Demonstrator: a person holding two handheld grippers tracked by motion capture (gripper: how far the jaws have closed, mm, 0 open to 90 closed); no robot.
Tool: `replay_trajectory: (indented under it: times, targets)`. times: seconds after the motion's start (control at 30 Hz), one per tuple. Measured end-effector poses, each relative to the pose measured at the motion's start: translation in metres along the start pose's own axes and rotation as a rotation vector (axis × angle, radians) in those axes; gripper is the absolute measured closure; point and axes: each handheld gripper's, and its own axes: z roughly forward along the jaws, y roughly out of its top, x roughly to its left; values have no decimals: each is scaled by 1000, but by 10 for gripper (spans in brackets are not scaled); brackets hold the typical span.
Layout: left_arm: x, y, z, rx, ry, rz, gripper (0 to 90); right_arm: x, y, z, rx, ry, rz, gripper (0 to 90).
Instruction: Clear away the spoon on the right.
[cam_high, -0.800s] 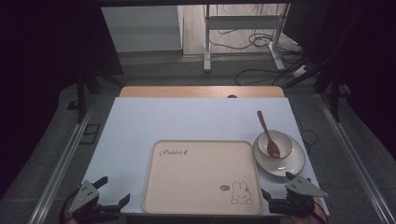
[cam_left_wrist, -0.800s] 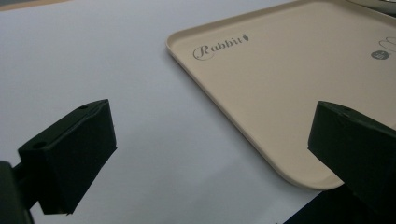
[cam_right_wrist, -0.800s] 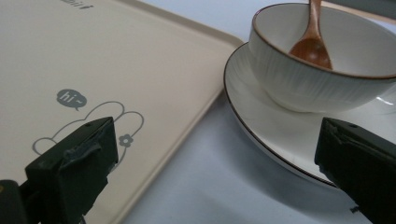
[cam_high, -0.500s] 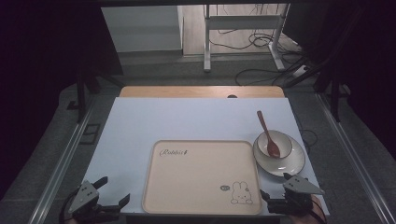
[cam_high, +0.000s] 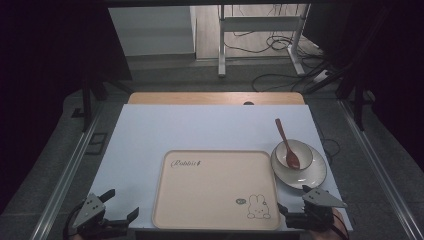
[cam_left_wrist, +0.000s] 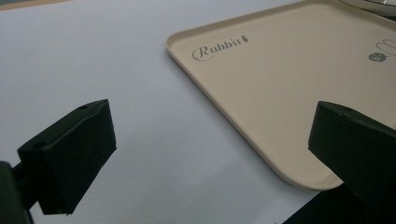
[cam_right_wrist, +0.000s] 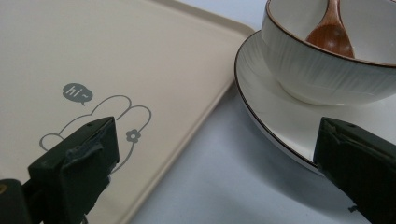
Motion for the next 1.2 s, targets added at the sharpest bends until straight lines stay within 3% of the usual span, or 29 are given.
replay_trajectory:
  times: [0.67, 1.2]
  targets:
    - [-1, -1, -1, -12, 22, 1, 3, -3, 12, -4, -44, -1, 31, 4]
    - [-1, -1, -2, -21, 37, -6, 2, -4, 25, 0, -32, 17, 41, 5]
